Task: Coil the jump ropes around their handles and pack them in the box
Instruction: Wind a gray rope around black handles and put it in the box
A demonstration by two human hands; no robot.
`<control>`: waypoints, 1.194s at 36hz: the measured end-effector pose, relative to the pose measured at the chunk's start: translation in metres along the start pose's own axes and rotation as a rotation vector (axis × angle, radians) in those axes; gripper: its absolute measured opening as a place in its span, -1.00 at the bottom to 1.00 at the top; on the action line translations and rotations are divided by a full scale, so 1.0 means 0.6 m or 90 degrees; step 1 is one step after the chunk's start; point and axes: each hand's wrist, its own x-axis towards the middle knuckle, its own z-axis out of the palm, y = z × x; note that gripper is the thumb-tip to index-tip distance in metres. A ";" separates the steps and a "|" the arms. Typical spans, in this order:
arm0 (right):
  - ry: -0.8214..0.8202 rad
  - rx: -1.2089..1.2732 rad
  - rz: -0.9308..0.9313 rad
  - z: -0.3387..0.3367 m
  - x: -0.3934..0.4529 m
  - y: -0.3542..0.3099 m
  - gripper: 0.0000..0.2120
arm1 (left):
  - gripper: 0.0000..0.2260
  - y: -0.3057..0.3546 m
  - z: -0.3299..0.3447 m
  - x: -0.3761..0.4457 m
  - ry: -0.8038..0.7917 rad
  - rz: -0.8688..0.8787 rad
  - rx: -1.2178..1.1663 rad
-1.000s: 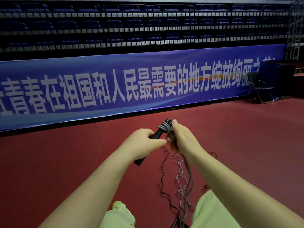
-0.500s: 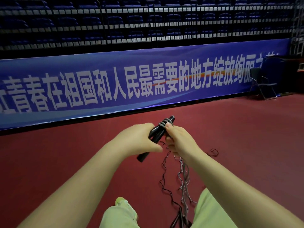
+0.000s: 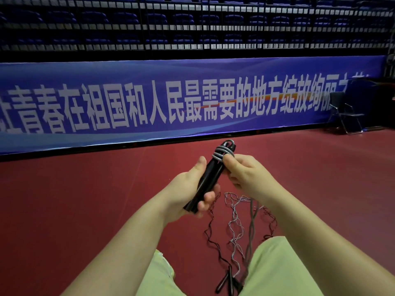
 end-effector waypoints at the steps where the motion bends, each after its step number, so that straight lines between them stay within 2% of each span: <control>1: 0.029 -0.050 -0.015 0.001 0.000 -0.002 -0.61 | -0.43 0.000 0.001 0.001 0.032 0.012 0.017; 3: 0.086 -0.083 -0.028 0.003 0.000 -0.003 -0.58 | -0.51 0.000 0.002 0.008 0.102 0.049 0.080; 6: 0.122 -0.051 -0.057 0.009 0.000 -0.008 -0.58 | -0.55 0.002 0.006 0.014 0.126 0.097 0.082; 9: 0.114 0.000 -0.055 0.011 -0.001 -0.015 -0.61 | -0.50 0.007 0.006 0.003 0.059 0.088 -0.006; 13: 0.074 0.107 -0.037 0.011 -0.005 -0.015 -0.67 | -0.30 0.005 -0.013 -0.011 -0.112 0.077 -0.038; 16: 0.047 0.152 -0.042 0.012 -0.006 -0.013 -0.69 | -0.45 0.004 -0.012 -0.018 -0.151 0.085 -0.023; 19: 0.011 0.140 -0.033 0.011 -0.009 -0.015 -0.66 | -0.56 0.003 -0.004 -0.016 -0.125 0.086 -0.051; 21: -0.015 0.111 -0.001 0.008 -0.009 -0.015 -0.57 | -0.65 -0.001 -0.003 -0.012 -0.102 0.085 -0.047; 24: -0.035 0.016 0.056 0.003 -0.007 -0.014 -0.55 | -0.75 -0.015 -0.004 -0.008 -0.065 0.091 0.005; 28: -0.004 -0.151 0.088 0.006 -0.010 -0.008 -0.54 | -0.75 -0.032 -0.009 -0.001 -0.033 0.083 0.077; 31: 0.010 -0.171 0.111 0.011 -0.018 0.000 -0.52 | -0.75 -0.039 -0.013 0.006 -0.002 0.079 0.133; 34: -0.021 -0.139 0.158 0.003 -0.027 -0.001 -0.55 | -0.78 -0.042 -0.023 0.014 0.045 0.074 0.103; 36: -0.074 -0.210 0.174 -0.009 -0.034 -0.004 -0.67 | -0.80 -0.042 -0.037 0.019 0.078 0.067 0.051; 39: -0.106 -0.373 0.139 -0.022 -0.040 -0.012 -0.83 | -0.84 -0.045 -0.062 0.022 0.100 0.051 0.014; 43: -0.065 -0.546 0.015 -0.016 -0.044 -0.044 -0.80 | -0.82 -0.055 -0.073 0.029 0.100 0.022 0.125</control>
